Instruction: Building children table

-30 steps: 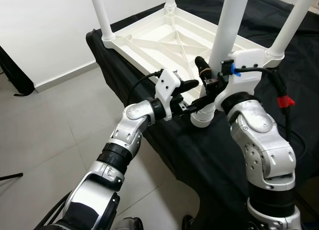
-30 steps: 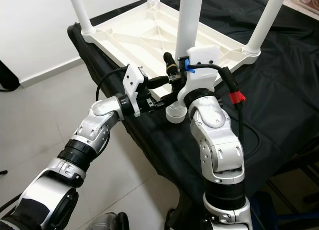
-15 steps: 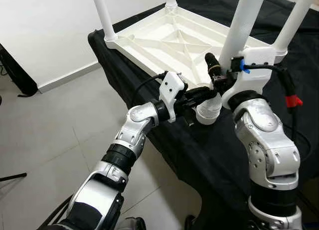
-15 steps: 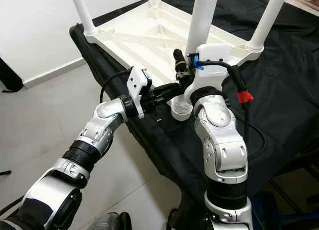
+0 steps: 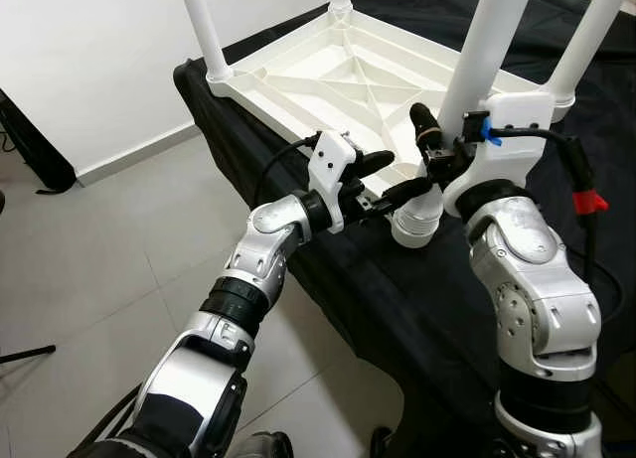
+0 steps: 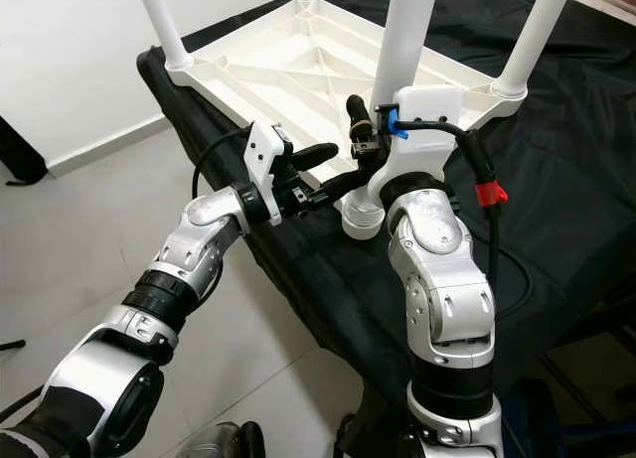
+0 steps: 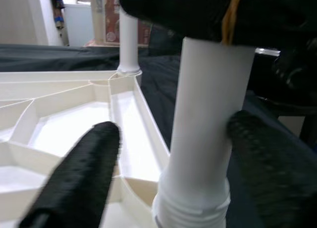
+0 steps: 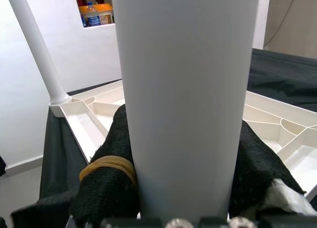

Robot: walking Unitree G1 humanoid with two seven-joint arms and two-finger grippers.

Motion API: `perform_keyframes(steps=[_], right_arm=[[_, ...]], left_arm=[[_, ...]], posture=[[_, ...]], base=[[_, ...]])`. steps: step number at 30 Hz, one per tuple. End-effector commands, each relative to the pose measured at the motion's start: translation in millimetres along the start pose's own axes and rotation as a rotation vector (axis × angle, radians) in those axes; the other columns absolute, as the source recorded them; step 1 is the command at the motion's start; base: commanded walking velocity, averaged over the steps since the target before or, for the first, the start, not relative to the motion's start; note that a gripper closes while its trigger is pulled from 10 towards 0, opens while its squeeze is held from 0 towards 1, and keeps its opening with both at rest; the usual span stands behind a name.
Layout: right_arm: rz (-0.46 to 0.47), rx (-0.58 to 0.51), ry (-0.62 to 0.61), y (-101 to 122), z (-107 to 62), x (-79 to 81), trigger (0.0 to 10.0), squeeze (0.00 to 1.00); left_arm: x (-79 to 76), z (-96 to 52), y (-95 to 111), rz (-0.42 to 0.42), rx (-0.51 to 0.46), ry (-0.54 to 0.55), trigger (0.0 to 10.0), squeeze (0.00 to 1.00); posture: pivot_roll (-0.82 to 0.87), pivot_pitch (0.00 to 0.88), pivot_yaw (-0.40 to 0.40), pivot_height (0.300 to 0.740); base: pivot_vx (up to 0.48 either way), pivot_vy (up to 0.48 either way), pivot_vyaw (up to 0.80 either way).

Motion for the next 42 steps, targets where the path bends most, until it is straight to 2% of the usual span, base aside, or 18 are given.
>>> perform_keyframes(steps=[1,7,15,16,17,18,33,34,35,36,39,40,42], right_arm=[[0.029,0.057,0.036,-11,-1.3,5.7,10.0,0.00],[0.039,0.041,0.109,-8,-4.7,16.1,10.0,0.00],[0.043,0.029,0.154,-5,-7.7,20.7,10.0,0.00],[0.039,0.030,0.169,-5,-8.6,22.9,10.0,0.00],[0.039,0.030,0.169,-5,-8.6,22.9,10.0,0.00],[0.025,0.030,0.185,-5,-9.4,25.2,10.0,0.00],[-0.011,0.029,0.235,-5,-9.0,29.5,10.0,0.00],[-0.007,0.024,0.266,-3,-9.7,31.6,10.0,0.81],[0.000,0.016,0.305,0,-10.1,33.5,10.0,1.00],[0.000,0.016,0.305,0,-10.1,33.5,10.0,1.00],[-0.010,-0.026,0.438,21,-5.5,27.0,10.0,1.00],[-0.010,-0.026,0.438,21,-5.5,27.0,10.0,1.00],[-0.017,-0.053,0.539,47,2.5,11.3,10.0,1.00]], left_arm=[[-4.8,3.9,-1,-0.011,-0.001,-0.034,10.0,1.00],[-11.5,8.1,2,-0.043,-0.029,-0.108,10.0,1.00],[-4.4,9.1,1,-0.017,0.000,-0.060,10.0,1.00],[-2.4,9.7,2,-0.005,0.003,-0.052,4.7,0.00],[-2.4,9.7,2,-0.005,0.003,-0.052,4.7,0.00],[2.0,9.6,4,0.016,0.005,-0.030,0.0,0.00],[1.1,2.9,1,0.051,0.008,-0.026,0.0,0.00],[0.7,2.7,0,0.053,0.007,-0.023,0.0,0.00],[0.8,2.7,0,0.056,0.006,-0.019,0.0,0.00],[0.8,2.7,0,0.056,0.006,-0.019,0.0,0.00],[0.5,1.6,0,0.060,-0.003,-0.008,0.0,0.00],[0.5,1.6,0,0.060,-0.003,-0.008,0.0,0.00],[-2.0,0.9,0,0.061,-0.012,-0.009,0.0,0.00]], posture=[[-0.05,0.209,0.091,0.740],[-0.06,0.213,0.098,0.740],[-0.06,0.216,0.099,0.740],[-0.06,0.220,0.099,0.740],[-0.06,0.220,0.099,0.740],[-0.06,0.223,0.097,0.740],[-0.06,0.217,0.084,0.740],[-0.06,0.215,0.083,0.740],[-0.06,0.215,0.083,0.740],[-0.06,0.215,0.083,0.740],[-0.07,0.209,0.076,0.740],[-0.07,0.209,0.076,0.740],[-0.07,0.198,0.065,0.740]], base=[[0.000,0.000,0.00],[0.000,0.000,0.00],[0.000,0.000,0.00],[0.000,0.000,0.00],[0.000,0.000,0.00],[0.000,0.000,0.00],[0.000,0.000,0.00],[0.000,0.000,0.00],[0.000,0.000,0.00],[0.000,0.000,0.00],[0.000,0.000,0.00],[0.000,0.000,0.00],[0.000,0.000,0.00]])
Point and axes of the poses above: a point about 5 cm out from each wrist's last joint towards the gripper, its own z axis pointing out of the wrist towards the gripper, its own y axis along the axis of the wrist's last joint, x = y × z, the point moved 1 cm from there along z, pointing out of the wrist towards the gripper, and after that the axes turned 14 degrees about z, right-handed, at the moved point
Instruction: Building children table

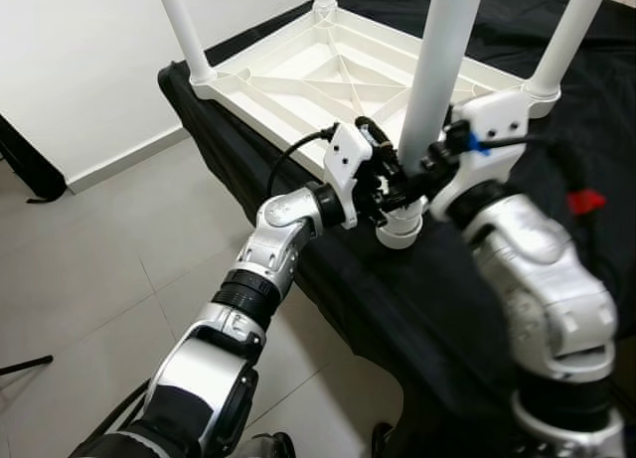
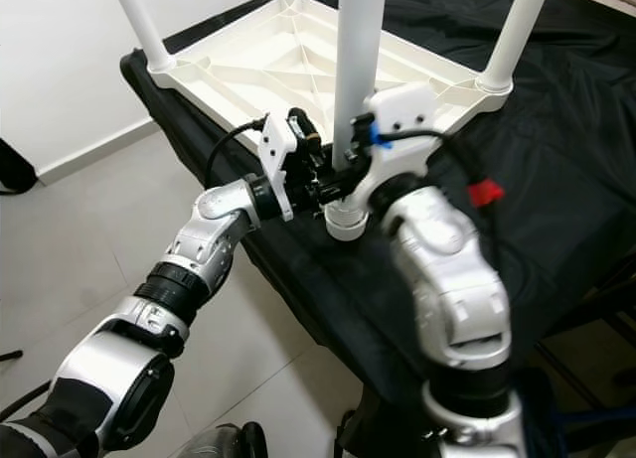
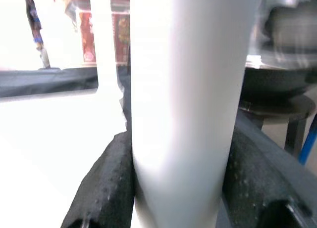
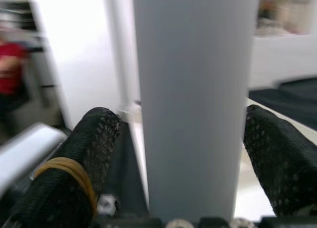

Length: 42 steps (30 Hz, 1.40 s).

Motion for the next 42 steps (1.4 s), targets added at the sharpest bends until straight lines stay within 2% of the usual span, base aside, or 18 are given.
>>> perform_keyframes(steps=[1,2,4,5,6,7,8,13,17,25,26,27,28,29,30,31,35,42], right_arm=[[0.010,-0.061,0.096,14,-0.6,4.4,10.0,1.00],[0.010,-0.061,0.096,14,-0.6,4.4,10.0,1.00],[-0.014,-0.070,0.172,37,-1.8,-13.3,10.0,0.96],[-0.014,-0.070,0.172,37,-1.8,-13.3,10.0,0.96],[-0.033,-0.068,0.212,47,-1.4,-19.7,10.0,0.72],[-0.033,-0.068,0.212,47,-1.4,-19.7,10.0,0.72],[-0.017,-0.044,0.308,55,-0.1,-22.1,10.0,0.00],[-0.089,0.043,0.443,54,2.7,-16.3,10.0,0.00],[-0.047,0.098,0.576,57,2.8,-16.1,10.0,0.00],[0.032,0.109,0.655,66,1.5,-24.4,10.0,0.00],[0.050,0.114,0.679,69,1.5,-27.4,8.9,0.00],[0.062,0.117,0.695,71,1.5,-29.4,6.3,0.00],[0.062,0.117,0.695,71,1.5,-29.4,6.3,0.00],[0.055,0.127,0.702,71,1.8,-31.0,4.0,0.00],[0.046,0.137,0.709,70,2.1,-32.3,4.0,0.00],[0.053,0.146,0.727,70,1.9,-31.6,0.0,0.00],[0.066,0.166,0.756,68,1.3,-32.7,0.0,0.00],[0.033,0.189,0.748,65,3.4,-38.7,0.0,0.00]], left_arm=[[-3.1,-6.1,-7,0.002,0.031,-0.004,0.0,0.00],[-3.1,-6.1,-7,0.002,0.031,-0.004,0.0,0.00],[-5.8,-6.2,-7,0.003,0.023,-0.006,0.0,0.00],[-5.8,-6.2,-7,0.003,0.023,-0.006,0.0,0.00],[-7.8,-6.2,-7,0.005,0.020,-0.008,0.0,0.00],[-7.8,-6.2,-7,0.005,0.020,-0.008,0.0,0.00],[-11.7,-6.2,-8,0.003,0.016,-0.012,0.0,0.00],[-15.0,-5.3,-8,0.000,0.013,-0.018,0.0,0.00],[-14.8,-5.9,-8,0.003,0.011,-0.021,0.0,0.00],[-14.3,-6.1,-7,0.004,0.007,-0.017,0.0,0.00],[-14.5,-6.1,-6,0.004,0.005,-0.017,0.0,0.00],[-14.6,-6.1,-6,0.005,0.004,-0.016,0.0,0.00],[-14.6,-6.1,-6,0.005,0.004,-0.016,0.0,0.00],[-14.6,-5.8,-5,0.005,0.002,-0.016,0.0,0.00],[-14.6,-5.7,-5,0.005,0.001,-0.017,0.0,0.00],[-14.3,-5.4,-5,0.005,0.000,-0.017,0.0,0.00],[-13.0,-5.2,-4,0.006,-0.002,-0.016,0.0,0.00],[-9.4,-5.7,-2,0.013,-0.002,-0.009,0.0,0.00]], posture=[[-0.07,0.198,0.065,0.740],[-0.07,0.198,0.065,0.740],[-0.07,0.188,0.056,0.740],[-0.07,0.188,0.056,0.740],[-0.07,0.178,0.054,0.740],[-0.07,0.178,0.054,0.740],[-0.08,0.176,0.055,0.740],[-0.07,0.179,0.056,0.740],[-0.07,0.180,0.058,0.740],[-0.07,0.180,0.056,0.740],[-0.07,0.182,0.056,0.740],[-0.07,0.182,0.056,0.740],[-0.07,0.182,0.056,0.740],[-0.07,0.181,0.056,0.740],[-0.07,0.181,0.056,0.740],[-0.07,0.183,0.054,0.740],[-0.07,0.185,0.054,0.740],[-0.07,0.186,0.054,0.740]], base=[[0.000,0.000,0.00],[0.000,0.000,0.00],[0.000,0.000,0.00],[0.000,0.000,0.00],[0.000,0.000,0.00],[0.000,0.000,0.00],[0.000,0.000,0.00],[0.000,0.000,0.00],[0.000,0.000,0.00],[0.000,0.000,0.00],[0.000,0.000,0.00],[0.000,0.000,0.00],[0.000,0.000,0.00],[0.000,0.000,0.00],[0.000,0.000,0.00],[0.000,0.000,0.00],[0.000,0.000,0.00],[0.000,0.000,0.00]])
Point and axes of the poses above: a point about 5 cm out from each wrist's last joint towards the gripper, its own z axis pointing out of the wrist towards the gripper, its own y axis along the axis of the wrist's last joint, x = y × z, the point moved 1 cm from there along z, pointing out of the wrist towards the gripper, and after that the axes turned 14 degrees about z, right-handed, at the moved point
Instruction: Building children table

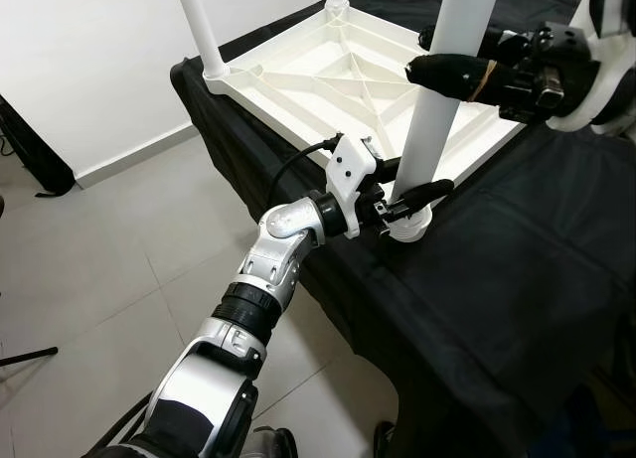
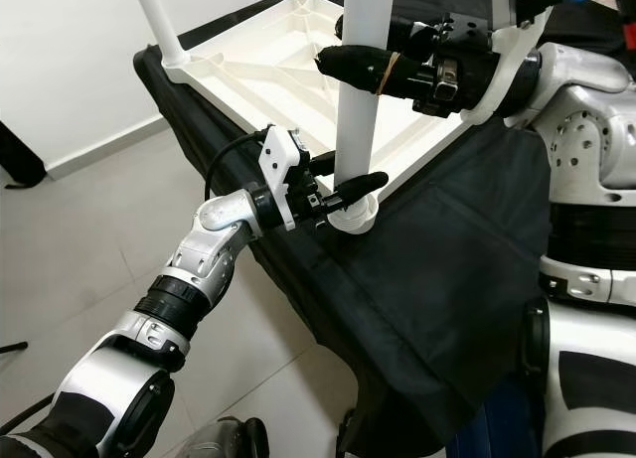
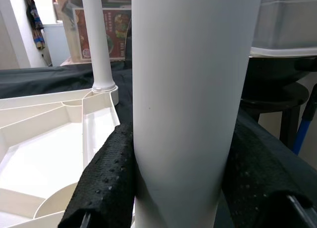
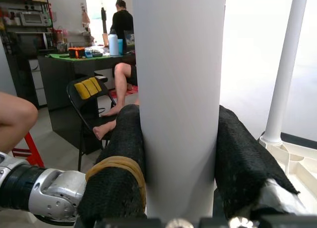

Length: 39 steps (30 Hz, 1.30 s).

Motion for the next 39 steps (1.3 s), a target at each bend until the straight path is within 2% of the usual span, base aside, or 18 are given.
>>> perform_keyframes(steps=[1,11,12,13,14,19,24,30,33,35,38,39], right_arm=[[-0.021,0.032,0.025,-2,4.7,0.6,0.0,0.00],[-0.089,0.029,-0.059,-11,16.0,-0.2,0.0,0.00],[-0.096,0.028,-0.070,-13,17.5,0.1,0.0,0.00],[-0.114,0.029,-0.092,-14,18.9,-1.0,0.0,0.00],[-0.123,0.032,-0.100,-17,20.6,-1.2,0.0,0.00],[-0.140,0.035,-0.114,-18,21.7,-2.6,0.0,0.00],[-0.161,0.037,-0.134,-11,18.3,-7.9,0.0,0.00],[-0.166,0.041,-0.143,-10,18.1,-9.0,0.0,0.00],[-0.169,0.050,-0.172,-9,16.6,-12.4,0.0,0.00],[-0.169,0.055,-0.220,-2,10.3,-18.6,0.0,0.00],[-0.170,0.055,-0.230,0,8.6,-19.8,0.0,0.00],[-0.166,0.051,-0.233,6,5.4,-20.5,0.0,0.00]], left_arm=[[2.2,-3.3,-1,-0.001,0.005,0.009,0.0,0.00],[11.4,-8.6,-2,0.039,0.029,0.042,0.0,0.00],[12.7,-9.4,-2,0.047,0.033,0.047,0.6,0.00],[15.0,-10.1,-2,0.047,0.038,0.059,2.3,0.00],[17.8,-11.1,-2,0.036,0.045,0.072,10.0,1.00],[18.0,-11.1,-1,0.005,0.037,0.049,10.0,1.00],[17.4,-6.5,20,-0.050,-0.064,-0.001,10.0,1.00],[15.0,-6.7,25,-0.064,-0.087,-0.040,10.0,1.00],[11.6,-11.0,33,-0.080,-0.115,-0.096,10.0,1.00],[24.9,-23.9,43,-0.062,-0.128,-0.052,10.0,1.00],[29.3,-28.3,45,-0.050,-0.126,-0.037,10.0,1.00],[40.6,-41.1,49,-0.023,-0.114,0.023,10.0,1.00]], posture=[[-0.07,0.187,0.056,0.740],[-0.07,0.190,0.055,0.740],[-0.07,0.190,0.055,0.740],[-0.07,0.188,0.056,0.740],[-0.07,0.188,0.057,0.740],[-0.07,0.188,0.057,0.740],[-0.07,0.184,0.052,0.740],[-0.07,0.185,0.051,0.740],[-0.07,0.189,0.052,0.740],[-0.07,0.191,0.054,0.740],[-0.07,0.192,0.054,0.740],[-0.07,0.193,0.053,0.740]], base=[[0.000,0.000,0.00],[0.000,0.000,0.00],[0.000,0.000,0.00],[0.000,0.000,0.00],[0.000,0.000,0.00],[0.000,0.000,0.00],[0.000,0.000,0.00],[0.000,0.000,0.00],[0.000,0.000,0.00],[0.000,0.000,0.00],[0.000,0.000,0.00],[0.000,0.000,0.00]])
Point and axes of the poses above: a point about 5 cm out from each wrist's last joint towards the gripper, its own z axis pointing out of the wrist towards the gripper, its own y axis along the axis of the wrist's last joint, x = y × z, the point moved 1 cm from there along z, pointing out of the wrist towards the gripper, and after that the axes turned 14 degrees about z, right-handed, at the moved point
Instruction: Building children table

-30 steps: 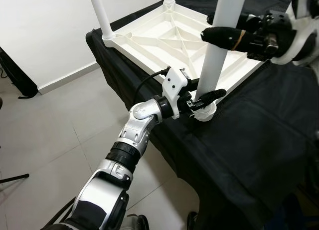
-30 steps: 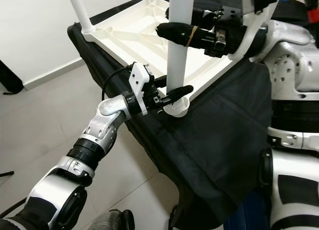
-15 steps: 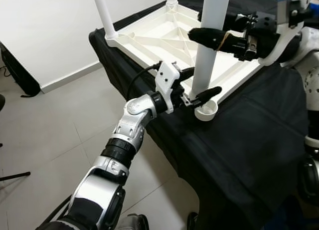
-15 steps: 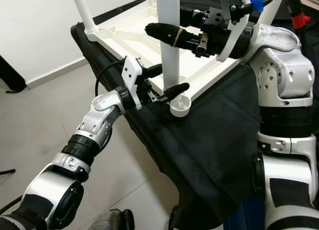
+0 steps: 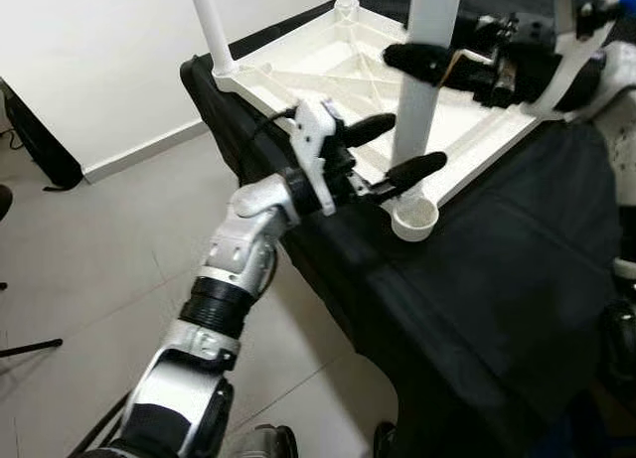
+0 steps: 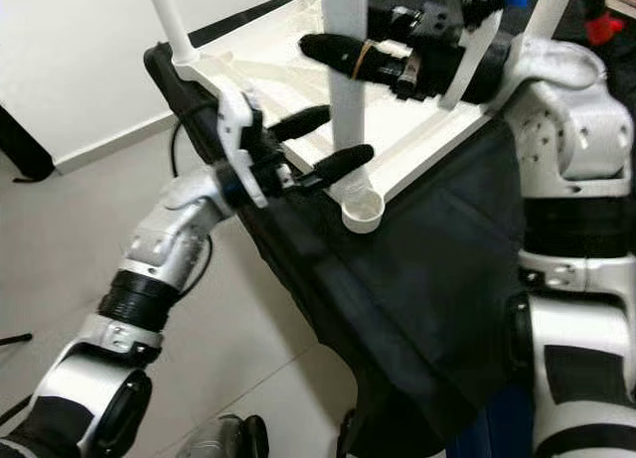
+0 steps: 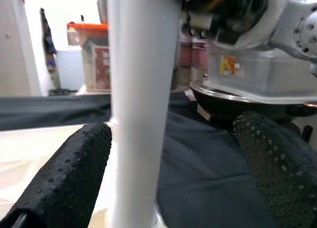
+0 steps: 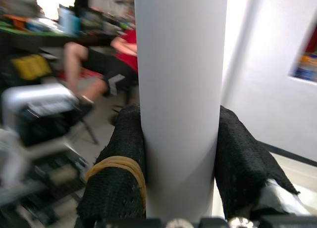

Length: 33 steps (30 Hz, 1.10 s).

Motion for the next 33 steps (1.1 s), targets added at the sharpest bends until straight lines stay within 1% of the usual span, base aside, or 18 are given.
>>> perform_keyframes(steps=[1,3,4,5,7,8,9,10,11,12,13,16,17,18,22,25,30,33], right_arm=[[0.002,0.032,-0.003,-1,-0.6,-1.4,0.0,0.00],[0.024,0.019,0.006,3,-1.8,-2.0,0.0,0.00],[0.024,0.019,0.006,3,-1.8,-2.0,0.0,0.00],[0.036,0.023,0.019,3,-1.6,-1.2,0.0,0.00],[0.036,0.023,0.019,3,-1.6,-1.2,0.0,0.00],[0.045,0.031,0.021,0,-0.7,-0.5,0.0,0.00],[0.049,0.033,0.022,-2,-0.1,-0.2,0.0,0.00],[0.049,0.033,0.022,-2,-0.1,-0.2,0.0,0.00],[0.061,0.028,0.025,-3,0.9,0.6,0.0,0.00],[0.071,0.024,0.028,-4,1.6,1.2,0.0,0.00],[0.071,0.024,0.028,-4,1.6,1.2,0.0,0.00],[0.118,0.006,0.041,-7,2.6,3.5,0.0,0.00],[0.118,0.006,0.041,-7,2.6,3.5,0.0,0.00],[0.128,-0.008,0.054,-6,2.4,4.8,0.0,0.00],[0.146,-0.035,0.081,-3,1.4,7.5,0.0,0.00],[0.172,-0.067,0.117,3,-0.9,10.6,0.0,0.00],[0.162,-0.042,0.111,2,-2.6,10.2,0.0,0.00],[0.155,-0.032,0.068,-3,-3.4,7.0,0.0,0.00]], left_arm=[[4.6,-8.8,1,0.004,0.011,0.030,10.0,1.00],[12.8,-25.7,5,0.045,0.046,0.076,10.0,1.00],[12.8,-25.7,5,0.045,0.046,0.076,10.0,1.00],[18.5,-45.1,8,0.069,0.078,0.123,10.0,0.90],[18.5,-45.1,8,0.069,0.078,0.123,10.0,0.90],[14.3,-72.2,11,0.072,0.135,0.135,10.0,0.00],[10.7,-81.0,12,0.065,0.157,0.130,10.0,0.00],[10.7,-81.0,12,0.065,0.157,0.130,10.0,0.00],[4.4,-91.1,12,0.060,0.181,0.110,10.0,0.00],[-0.3,-97.3,13,0.052,0.196,0.094,10.0,0.00],[-0.3,-97.3,13,0.052,0.196,0.094,10.0,0.00],[-25.6,-128.3,15,-0.016,0.276,0.010,10.0,0.00],[-25.6,-128.3,15,-0.016,0.276,0.010,10.0,0.00],[-28.6,-132.8,14,-0.031,0.287,0.004,10.0,0.00],[-32.0,-138.8,14,-0.046,0.302,0.005,10.0,0.00],[-36.7,-144.8,13,-0.057,0.320,0.019,10.0,0.00],[-42.5,-144.5,17,-0.068,0.329,0.026,10.0,0.00],[-47.9,-142.5,20,-0.078,0.324,0.011,10.0,0.00]], posture=[[-0.07,0.193,0.053,0.740],[-0.07,0.192,0.050,0.740],[-0.07,0.192,0.050,0.740],[-0.07,0.192,0.049,0.740],[-0.07,0.192,0.049,0.740],[-0.06,0.187,0.044,0.740],[-0.06,0.187,0.044,0.740],[-0.06,0.187,0.044,0.740],[-0.06,0.187,0.043,0.740],[-0.06,0.187,0.043,0.740],[-0.06,0.187,0.043,0.740],[-0.05,0.196,0.040,0.740],[-0.05,0.196,0.040,0.740],[-0.05,0.196,0.038,0.740],[-0.05,0.195,0.038,0.740],[-0.06,0.198,0.037,0.740],[-0.06,0.198,0.035,0.740],[-0.05,0.200,0.038,0.740]], base=[[0.000,0.000,0.00],[0.000,0.000,0.00],[0.000,0.000,0.00],[0.000,0.000,0.00],[0.000,0.000,0.00],[0.000,0.000,0.00],[0.000,0.000,0.00],[0.000,0.000,0.00],[0.000,0.000,0.00],[0.000,0.000,0.00],[0.000,0.000,0.00],[0.000,0.000,0.00],[0.000,0.000,0.00],[0.000,0.000,0.00],[0.000,0.000,0.00],[0.000,0.000,0.00],[0.000,0.000,0.00],[0.000,0.000,0.00]])
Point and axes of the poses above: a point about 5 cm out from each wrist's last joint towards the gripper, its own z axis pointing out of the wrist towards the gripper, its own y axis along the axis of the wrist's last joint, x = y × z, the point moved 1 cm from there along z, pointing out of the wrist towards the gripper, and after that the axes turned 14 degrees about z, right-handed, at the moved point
